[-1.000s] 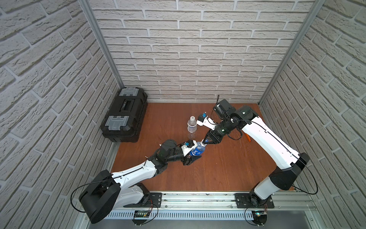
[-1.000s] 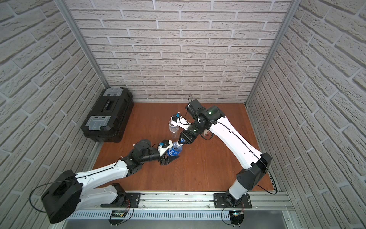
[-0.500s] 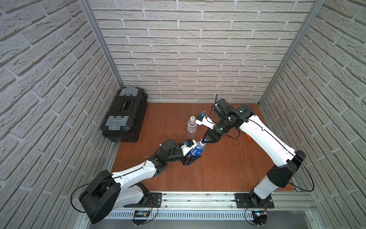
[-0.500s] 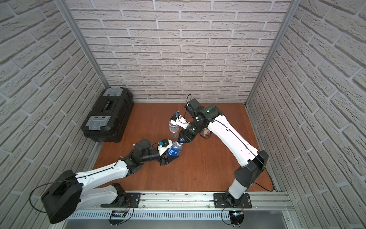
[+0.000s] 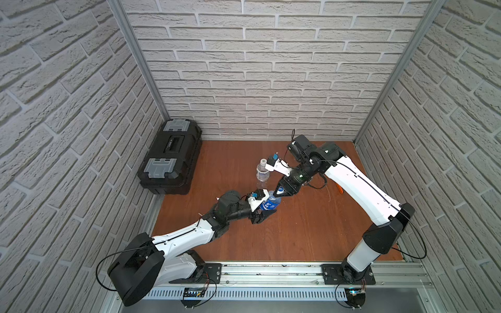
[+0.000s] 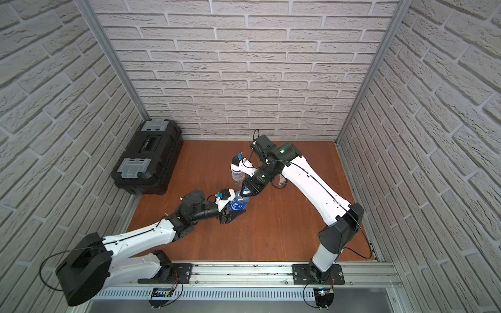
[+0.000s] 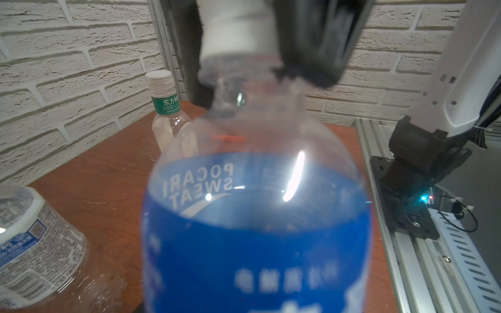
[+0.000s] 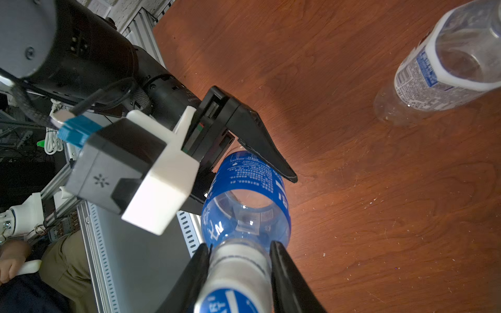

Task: Screw on the bottle caps
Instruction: Screw the bottle cap onto the plastic bottle.

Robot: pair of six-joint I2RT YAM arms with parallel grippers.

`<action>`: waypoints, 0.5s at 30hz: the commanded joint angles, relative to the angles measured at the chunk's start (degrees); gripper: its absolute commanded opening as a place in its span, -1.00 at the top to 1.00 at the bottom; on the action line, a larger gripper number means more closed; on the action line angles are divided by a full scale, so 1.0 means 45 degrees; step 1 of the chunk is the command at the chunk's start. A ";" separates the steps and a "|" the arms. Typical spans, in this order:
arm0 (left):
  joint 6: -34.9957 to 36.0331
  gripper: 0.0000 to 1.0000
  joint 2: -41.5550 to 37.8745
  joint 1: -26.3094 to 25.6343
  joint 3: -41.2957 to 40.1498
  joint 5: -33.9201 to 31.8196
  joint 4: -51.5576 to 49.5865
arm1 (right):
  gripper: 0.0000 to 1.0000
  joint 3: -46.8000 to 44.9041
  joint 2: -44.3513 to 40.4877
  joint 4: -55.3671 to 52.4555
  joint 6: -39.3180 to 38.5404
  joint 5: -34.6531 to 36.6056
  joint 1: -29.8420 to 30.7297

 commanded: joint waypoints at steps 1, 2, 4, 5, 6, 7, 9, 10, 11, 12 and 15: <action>-0.0088 -0.21 -0.0288 -0.0054 0.0313 -0.0157 0.1875 | 0.23 0.0052 -0.0173 0.0073 0.0085 -0.0273 0.0047; -0.0101 -0.21 -0.0276 -0.0063 0.0297 -0.0197 0.1873 | 0.23 0.0064 -0.0230 0.0159 0.0136 -0.0262 0.0037; -0.0176 -0.21 -0.0247 -0.0054 0.0283 -0.0349 0.1920 | 0.22 0.0049 -0.0391 0.0421 0.0261 -0.0270 0.0036; -0.0211 -0.20 -0.0214 -0.0067 0.0253 -0.0431 0.1937 | 0.20 0.0009 -0.0503 0.0600 0.0321 -0.0353 0.0038; -0.0249 -0.21 -0.0183 -0.0059 0.0219 -0.0504 0.1977 | 0.14 -0.0044 -0.0667 0.0786 0.0354 -0.0468 0.0037; -0.0286 -0.20 -0.0138 -0.0044 0.0196 -0.0562 0.2017 | 0.06 -0.0135 -0.0821 0.0994 0.0363 -0.0570 0.0030; -0.0398 -0.20 -0.0034 -0.0069 0.0147 -0.0651 0.2170 | -0.10 -0.0454 -0.1219 0.1534 0.0453 -0.0624 0.0038; -0.0451 -0.20 0.0031 -0.0064 0.0103 -0.0656 0.2254 | -0.16 -0.0513 -0.1335 0.1675 0.0454 -0.0607 0.0037; -0.0490 -0.21 0.0099 -0.0057 0.0085 -0.0659 0.2333 | -0.22 -0.0564 -0.1424 0.1740 0.0439 -0.0539 0.0028; -0.0491 -0.21 0.0143 -0.0054 0.0068 -0.0659 0.2401 | -0.27 -0.0556 -0.1488 0.1781 0.0453 -0.0376 0.0019; -0.0551 -0.21 0.0250 -0.0049 0.0010 -0.0717 0.2520 | -0.40 -0.0570 -0.1712 0.2053 0.0647 0.0071 -0.0062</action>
